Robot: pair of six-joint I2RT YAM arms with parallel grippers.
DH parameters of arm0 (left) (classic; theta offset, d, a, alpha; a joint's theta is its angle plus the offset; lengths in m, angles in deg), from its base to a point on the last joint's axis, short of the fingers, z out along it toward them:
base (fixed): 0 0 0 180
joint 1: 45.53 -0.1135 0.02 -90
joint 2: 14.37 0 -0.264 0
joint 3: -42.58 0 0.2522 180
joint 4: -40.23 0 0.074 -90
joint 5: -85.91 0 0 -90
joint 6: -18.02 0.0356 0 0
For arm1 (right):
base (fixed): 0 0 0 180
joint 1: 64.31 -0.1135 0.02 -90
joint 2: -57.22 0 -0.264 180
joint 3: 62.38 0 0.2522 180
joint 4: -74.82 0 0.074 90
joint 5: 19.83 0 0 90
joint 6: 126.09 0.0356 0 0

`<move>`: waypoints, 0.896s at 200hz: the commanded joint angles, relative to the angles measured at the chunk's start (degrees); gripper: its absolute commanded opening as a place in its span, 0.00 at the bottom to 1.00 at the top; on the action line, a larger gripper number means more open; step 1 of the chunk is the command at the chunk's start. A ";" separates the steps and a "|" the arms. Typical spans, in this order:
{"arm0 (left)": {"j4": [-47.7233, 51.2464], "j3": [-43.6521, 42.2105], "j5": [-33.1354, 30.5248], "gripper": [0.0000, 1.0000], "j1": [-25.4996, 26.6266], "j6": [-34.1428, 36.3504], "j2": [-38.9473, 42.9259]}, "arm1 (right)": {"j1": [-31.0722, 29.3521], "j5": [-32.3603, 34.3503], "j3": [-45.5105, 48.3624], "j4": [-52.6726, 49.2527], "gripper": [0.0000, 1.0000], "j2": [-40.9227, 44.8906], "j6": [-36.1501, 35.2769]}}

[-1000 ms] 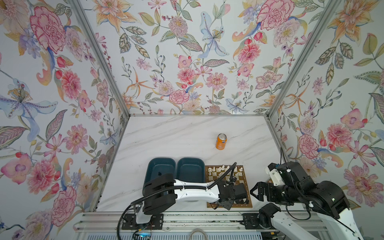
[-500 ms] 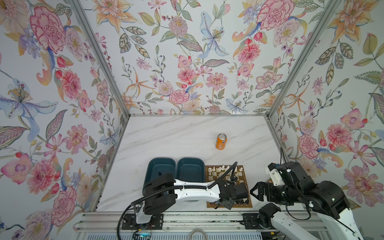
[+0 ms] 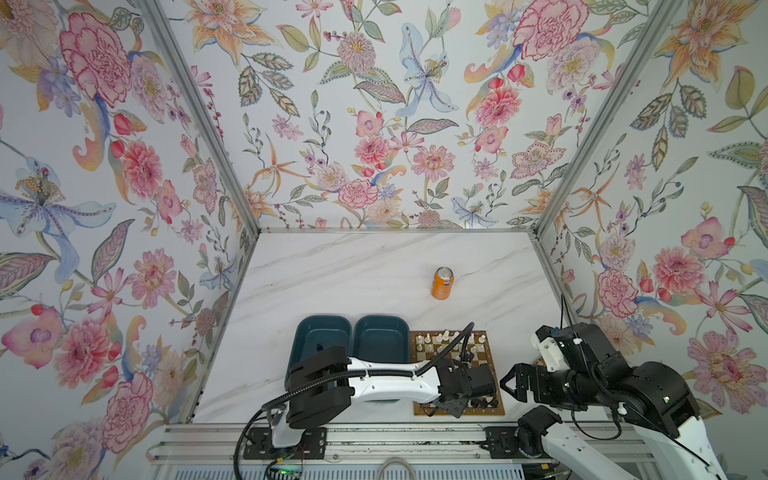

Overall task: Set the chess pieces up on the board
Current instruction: 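Open the left gripper to release the black pawn on the board, then raise the left gripper up off the placed black pawn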

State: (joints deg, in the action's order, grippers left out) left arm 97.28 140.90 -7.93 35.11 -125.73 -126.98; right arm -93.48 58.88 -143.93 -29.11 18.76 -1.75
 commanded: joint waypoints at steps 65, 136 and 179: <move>4.17 3.20 -4.38 0.31 -2.54 1.87 4.20 | 0.14 0.70 0.77 2.31 0.99 -2.31 -0.81; 1.90 2.75 -3.37 0.31 -2.72 0.67 5.39 | 0.16 0.29 0.97 2.72 0.99 -3.18 -1.70; 1.71 3.12 -2.62 0.31 -2.69 0.72 4.52 | 0.24 0.57 0.84 2.63 0.99 -3.29 -2.12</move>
State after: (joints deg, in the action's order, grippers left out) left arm 98.81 143.19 -10.46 33.06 -124.90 -123.05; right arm -93.48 58.86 -143.49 -26.51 15.70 -2.84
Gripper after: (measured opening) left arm 0.311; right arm 0.988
